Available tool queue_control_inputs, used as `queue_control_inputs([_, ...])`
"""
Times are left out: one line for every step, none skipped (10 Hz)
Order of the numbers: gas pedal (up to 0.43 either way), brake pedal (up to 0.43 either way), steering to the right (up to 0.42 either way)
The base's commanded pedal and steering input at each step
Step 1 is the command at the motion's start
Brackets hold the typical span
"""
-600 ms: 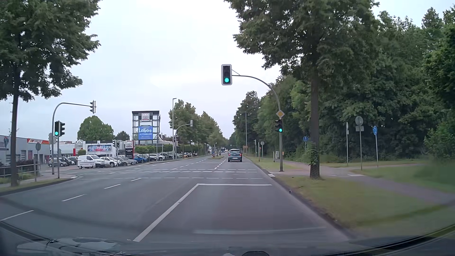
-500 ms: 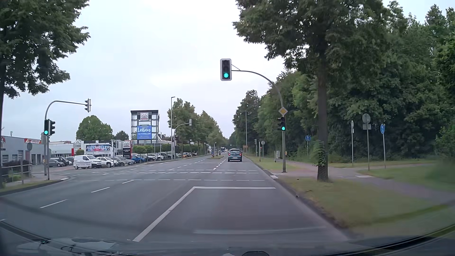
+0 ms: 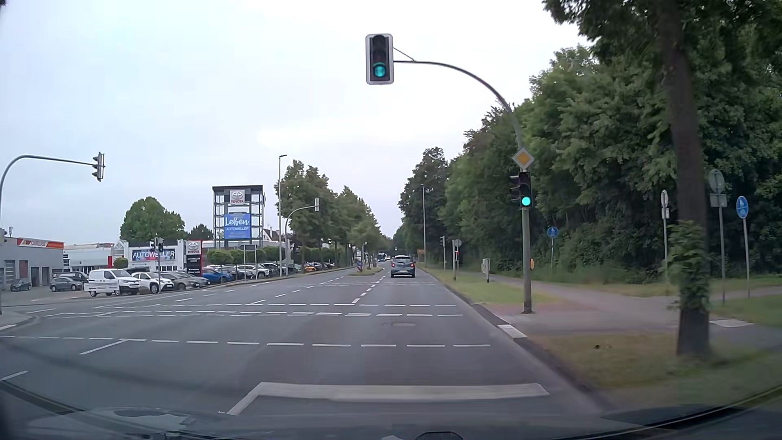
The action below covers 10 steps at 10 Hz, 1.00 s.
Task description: Follow the waypoints while adhering to traffic rules and regulations
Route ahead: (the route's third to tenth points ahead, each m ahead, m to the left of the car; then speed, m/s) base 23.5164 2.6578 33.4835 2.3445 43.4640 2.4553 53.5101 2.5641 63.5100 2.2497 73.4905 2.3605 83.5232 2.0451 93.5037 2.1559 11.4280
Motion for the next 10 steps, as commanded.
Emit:
queue_control_inputs([0.197,0.0,0.0])
queue_control_inputs([0.197,0.0,0.0])
queue_control_inputs([0.197,0.0,0.0])
queue_control_inputs([0.197,0.0,0.0])
queue_control_inputs([0.197,0.0,0.0])
queue_control_inputs([0.197,0.0,0.0])
queue_control_inputs([0.197,0.0,0.0])
queue_control_inputs([0.189,0.0,0.0])
queue_control_inputs([0.189,0.0,0.0])
queue_control_inputs([0.189,0.0,0.0])
